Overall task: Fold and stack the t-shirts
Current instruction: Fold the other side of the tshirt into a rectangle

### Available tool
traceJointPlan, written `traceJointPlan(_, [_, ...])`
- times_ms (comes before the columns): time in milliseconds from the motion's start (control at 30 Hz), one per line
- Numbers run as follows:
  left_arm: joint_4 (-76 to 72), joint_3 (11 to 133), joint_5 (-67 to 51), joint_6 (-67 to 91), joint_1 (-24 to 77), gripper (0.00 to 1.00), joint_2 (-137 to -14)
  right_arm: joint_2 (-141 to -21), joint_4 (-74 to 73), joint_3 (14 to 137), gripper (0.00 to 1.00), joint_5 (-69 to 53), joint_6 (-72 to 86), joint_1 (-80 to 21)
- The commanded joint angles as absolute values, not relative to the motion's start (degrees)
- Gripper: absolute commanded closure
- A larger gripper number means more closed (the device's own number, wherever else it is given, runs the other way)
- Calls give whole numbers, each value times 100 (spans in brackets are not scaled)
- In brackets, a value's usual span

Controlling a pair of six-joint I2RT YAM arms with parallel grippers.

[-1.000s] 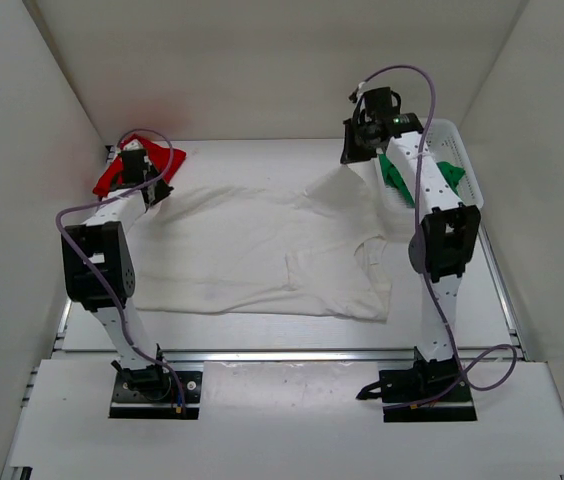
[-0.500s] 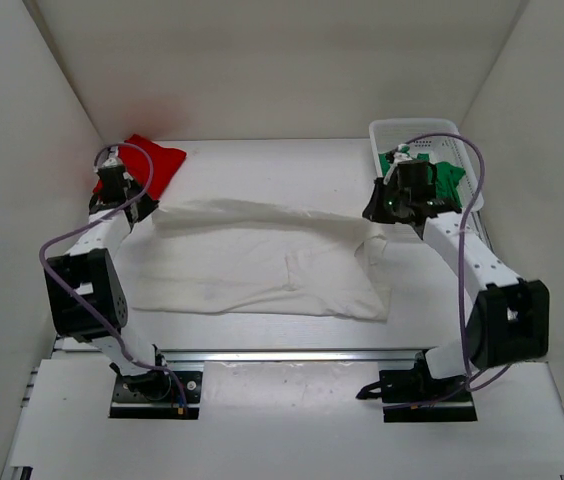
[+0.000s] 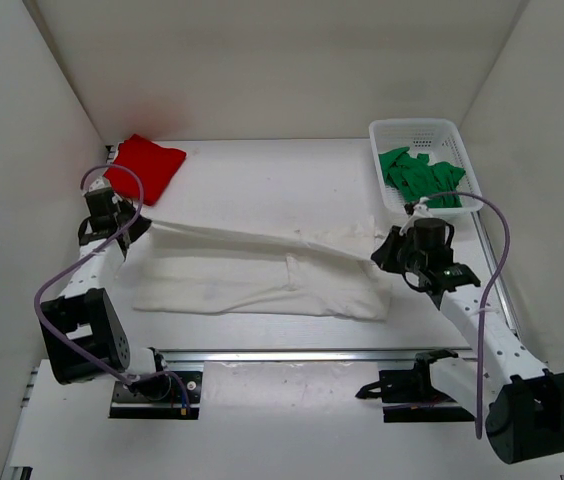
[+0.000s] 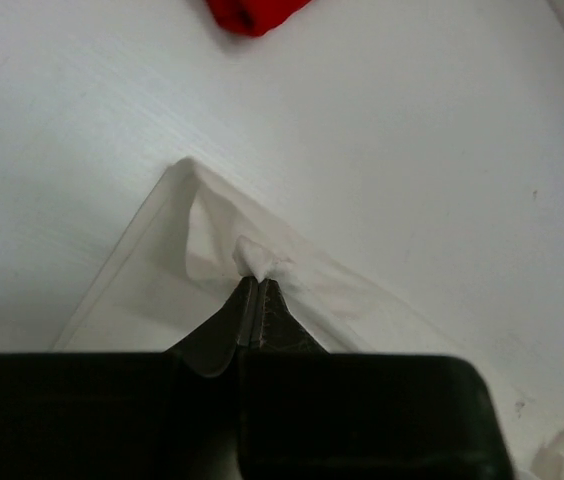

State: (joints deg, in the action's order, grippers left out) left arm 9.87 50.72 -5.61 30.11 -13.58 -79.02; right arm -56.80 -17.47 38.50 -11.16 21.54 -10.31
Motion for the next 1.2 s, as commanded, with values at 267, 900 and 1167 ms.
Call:
traceJointPlan(267, [546, 3842, -1133, 3541, -1889, 98, -7384, -4466, -1371, 2295, 100, -1159, 3032, -1389])
traceJointPlan(900, [-667, 2759, -229, 4562, -1356, 64, -5625, -4716, -1355, 2908, 100, -282, 2761, -2239])
traceJointPlan(1167, [-1238, 2751, -350, 4350, 1061, 67, -6653, -7478, 877, 3831, 77, -1221, 2128, -2189])
